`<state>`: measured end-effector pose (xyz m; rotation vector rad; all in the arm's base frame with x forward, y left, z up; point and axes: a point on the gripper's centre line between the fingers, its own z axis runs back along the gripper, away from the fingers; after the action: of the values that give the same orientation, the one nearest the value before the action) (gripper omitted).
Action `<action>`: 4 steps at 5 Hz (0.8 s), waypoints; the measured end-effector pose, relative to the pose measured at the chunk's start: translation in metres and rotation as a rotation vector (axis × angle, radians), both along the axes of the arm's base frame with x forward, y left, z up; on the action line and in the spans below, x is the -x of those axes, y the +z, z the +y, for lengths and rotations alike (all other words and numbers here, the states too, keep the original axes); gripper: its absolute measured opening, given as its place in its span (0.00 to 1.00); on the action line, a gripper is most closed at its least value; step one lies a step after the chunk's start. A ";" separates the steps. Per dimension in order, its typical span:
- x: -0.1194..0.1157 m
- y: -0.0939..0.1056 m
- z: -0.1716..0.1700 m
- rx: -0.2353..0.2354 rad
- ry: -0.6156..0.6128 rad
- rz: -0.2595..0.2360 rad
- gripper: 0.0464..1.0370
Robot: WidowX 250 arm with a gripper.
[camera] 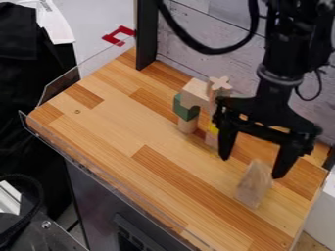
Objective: Put the block on top of the plus on the tower
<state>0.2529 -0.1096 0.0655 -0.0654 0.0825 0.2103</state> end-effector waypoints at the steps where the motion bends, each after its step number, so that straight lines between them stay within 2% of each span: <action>1: -0.001 -0.005 0.000 0.031 0.011 -0.017 0.96; 3: -0.002 -0.028 -0.004 0.065 -0.005 0.003 0.96; 4: -0.003 -0.040 -0.007 0.069 -0.012 0.030 0.96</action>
<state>0.2561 -0.1162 0.0253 -0.1305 0.1199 0.1962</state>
